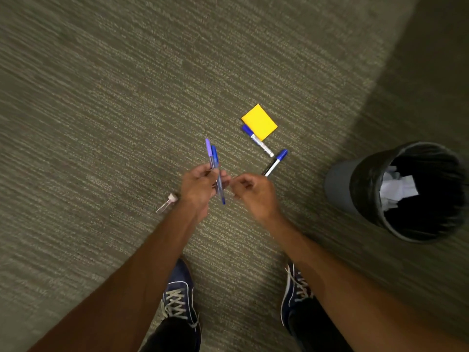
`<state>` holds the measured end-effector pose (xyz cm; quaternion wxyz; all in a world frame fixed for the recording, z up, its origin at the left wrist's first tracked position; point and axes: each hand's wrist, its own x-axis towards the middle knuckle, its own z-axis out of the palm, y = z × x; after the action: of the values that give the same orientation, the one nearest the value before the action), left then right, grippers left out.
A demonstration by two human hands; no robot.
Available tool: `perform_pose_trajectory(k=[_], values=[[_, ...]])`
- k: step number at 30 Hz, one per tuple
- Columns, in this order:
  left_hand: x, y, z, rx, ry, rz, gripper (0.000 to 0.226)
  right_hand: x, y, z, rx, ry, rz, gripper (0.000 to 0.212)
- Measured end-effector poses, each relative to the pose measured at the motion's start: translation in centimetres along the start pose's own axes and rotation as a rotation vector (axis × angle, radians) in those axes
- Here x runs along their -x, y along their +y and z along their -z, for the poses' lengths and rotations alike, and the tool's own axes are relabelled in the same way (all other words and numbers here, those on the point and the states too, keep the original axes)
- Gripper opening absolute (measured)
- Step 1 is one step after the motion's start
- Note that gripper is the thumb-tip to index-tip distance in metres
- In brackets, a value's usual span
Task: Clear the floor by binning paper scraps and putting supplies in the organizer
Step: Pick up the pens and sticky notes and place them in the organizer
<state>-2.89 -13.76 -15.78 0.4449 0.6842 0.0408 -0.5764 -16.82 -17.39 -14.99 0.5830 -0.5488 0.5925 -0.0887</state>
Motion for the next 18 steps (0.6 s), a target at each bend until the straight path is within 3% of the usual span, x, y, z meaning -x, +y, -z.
perform_pose_trajectory(k=[9,18], values=[[-4.6,-1.7,-3.0,0.121,-0.055,-0.053,0.016,-11.2,4.4,5.6,0.207,0.306,0.051,0.011],[-10.1,-4.5,-6.2,0.186,-0.066,-0.046,0.026,-22.3,6.9,6.5,0.331,0.432,0.022,0.054]])
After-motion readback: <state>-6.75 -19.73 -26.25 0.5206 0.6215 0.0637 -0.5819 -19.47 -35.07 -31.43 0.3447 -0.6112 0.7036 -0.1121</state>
